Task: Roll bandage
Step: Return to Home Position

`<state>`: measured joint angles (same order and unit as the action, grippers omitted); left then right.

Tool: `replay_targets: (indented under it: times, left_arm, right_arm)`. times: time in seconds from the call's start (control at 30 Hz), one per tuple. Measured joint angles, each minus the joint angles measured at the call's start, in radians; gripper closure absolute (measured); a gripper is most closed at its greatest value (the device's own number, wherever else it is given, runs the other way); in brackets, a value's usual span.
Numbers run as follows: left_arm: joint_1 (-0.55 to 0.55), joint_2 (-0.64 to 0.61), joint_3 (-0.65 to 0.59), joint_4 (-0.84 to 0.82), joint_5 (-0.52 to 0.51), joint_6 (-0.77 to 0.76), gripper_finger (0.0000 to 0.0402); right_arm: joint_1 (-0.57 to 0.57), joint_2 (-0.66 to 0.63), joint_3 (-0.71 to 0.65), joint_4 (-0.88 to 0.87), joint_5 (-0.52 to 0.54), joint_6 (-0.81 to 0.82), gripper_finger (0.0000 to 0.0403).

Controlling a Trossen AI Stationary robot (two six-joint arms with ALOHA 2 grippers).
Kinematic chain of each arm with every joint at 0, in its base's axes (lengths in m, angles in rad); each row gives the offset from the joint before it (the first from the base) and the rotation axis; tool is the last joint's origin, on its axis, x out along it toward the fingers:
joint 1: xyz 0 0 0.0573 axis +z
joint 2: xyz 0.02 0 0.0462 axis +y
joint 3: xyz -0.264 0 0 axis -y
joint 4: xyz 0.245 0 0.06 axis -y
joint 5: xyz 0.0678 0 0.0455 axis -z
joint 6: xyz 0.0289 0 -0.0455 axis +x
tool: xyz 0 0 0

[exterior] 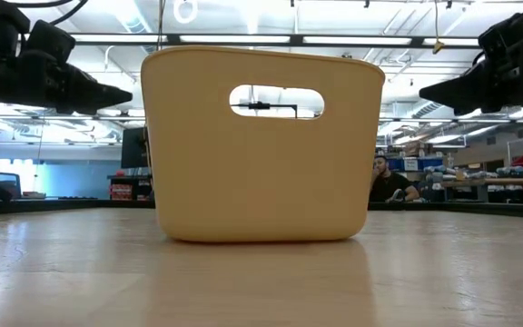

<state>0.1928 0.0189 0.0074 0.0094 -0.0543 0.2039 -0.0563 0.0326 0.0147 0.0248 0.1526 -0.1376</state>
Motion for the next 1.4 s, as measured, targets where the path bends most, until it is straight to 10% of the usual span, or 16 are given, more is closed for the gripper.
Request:
replay_targets:
  times: [1.4]
  left_arm:
    - [0.0,0.0,0.0,0.129,0.004,-0.006,0.0389]
  right_arm:
    - [0.0,0.0,0.0,0.033,0.0,0.004,0.0387]
